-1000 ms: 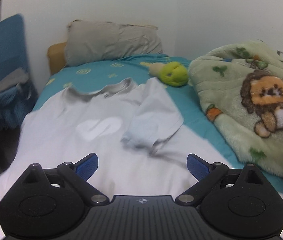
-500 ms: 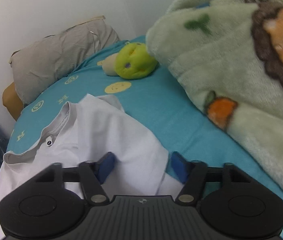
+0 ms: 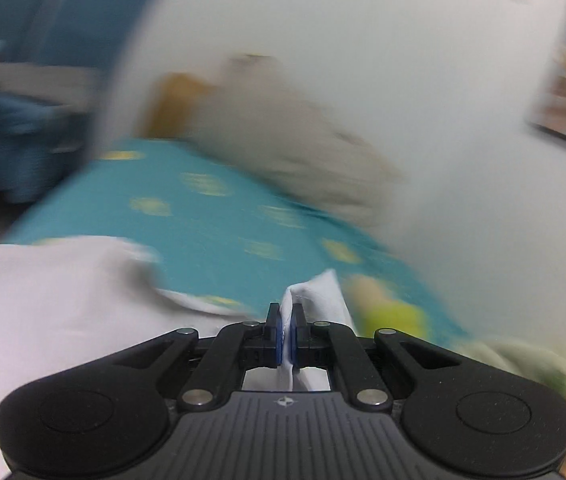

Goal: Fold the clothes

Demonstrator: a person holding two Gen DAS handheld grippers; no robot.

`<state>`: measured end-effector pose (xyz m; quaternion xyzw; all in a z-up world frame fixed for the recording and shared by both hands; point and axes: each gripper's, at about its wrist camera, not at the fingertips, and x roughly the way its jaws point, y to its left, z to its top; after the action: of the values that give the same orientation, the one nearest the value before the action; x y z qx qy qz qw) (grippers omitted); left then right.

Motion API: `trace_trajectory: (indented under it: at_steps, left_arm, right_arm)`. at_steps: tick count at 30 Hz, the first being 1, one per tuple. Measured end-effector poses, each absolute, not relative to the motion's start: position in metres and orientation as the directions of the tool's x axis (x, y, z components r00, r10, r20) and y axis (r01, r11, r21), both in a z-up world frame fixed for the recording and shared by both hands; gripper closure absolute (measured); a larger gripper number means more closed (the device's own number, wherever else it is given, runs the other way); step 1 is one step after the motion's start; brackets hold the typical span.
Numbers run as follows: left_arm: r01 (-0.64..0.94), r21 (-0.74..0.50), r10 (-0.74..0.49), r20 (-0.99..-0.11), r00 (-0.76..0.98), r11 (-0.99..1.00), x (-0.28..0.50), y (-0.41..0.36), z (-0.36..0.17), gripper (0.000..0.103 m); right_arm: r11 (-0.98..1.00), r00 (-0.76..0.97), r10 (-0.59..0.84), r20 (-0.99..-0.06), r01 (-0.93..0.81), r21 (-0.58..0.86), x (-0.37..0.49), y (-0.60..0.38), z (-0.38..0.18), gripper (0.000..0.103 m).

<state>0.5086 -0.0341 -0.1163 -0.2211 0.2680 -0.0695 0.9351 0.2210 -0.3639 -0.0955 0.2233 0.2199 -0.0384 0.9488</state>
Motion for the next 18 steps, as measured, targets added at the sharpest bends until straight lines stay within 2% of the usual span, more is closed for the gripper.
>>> trace_trajectory:
  at_steps: [3, 6, 8, 10, 15, 18]
  left_arm:
    - [-0.121, -0.432, -0.178, -0.589, 0.789, 0.894, 0.526, -0.011, -0.144, 0.097]
    - [-0.179, -0.479, -0.207, -0.645, 0.735, 0.859, 0.526, 0.010, -0.166, 0.078]
    - [-0.190, -0.509, -0.222, -0.640, 0.736, 0.839, 0.517, 0.020, -0.170, 0.048]
    - [-0.182, -0.512, -0.223, -0.629, 0.744, 0.839, 0.508, 0.026, -0.168, 0.037]
    - [-0.150, -0.481, -0.230, -0.641, 0.733, 0.864, 0.469, 0.030, -0.159, 0.037]
    - [-0.108, -0.435, -0.230, -0.650, 0.724, 0.894, 0.425, 0.023, -0.142, 0.033]
  right_arm:
    - [0.909, 0.897, 0.025, -0.442, 0.163, 0.383, 0.224, -0.359, -0.098, 0.000]
    - [0.912, 0.889, 0.025, -0.458, 0.167, 0.376, 0.229, -0.356, -0.102, 0.000]
    - [0.910, 0.887, 0.031, -0.461, 0.165, 0.379, 0.230, -0.356, -0.103, 0.000]
    - [0.910, 0.887, 0.034, -0.460, 0.163, 0.381, 0.231, -0.356, -0.104, 0.000]
    - [0.913, 0.886, 0.054, -0.460, 0.143, 0.382, 0.232, -0.352, -0.106, 0.000]
    - [0.921, 0.886, 0.078, -0.458, 0.112, 0.374, 0.233, -0.346, -0.105, 0.000]
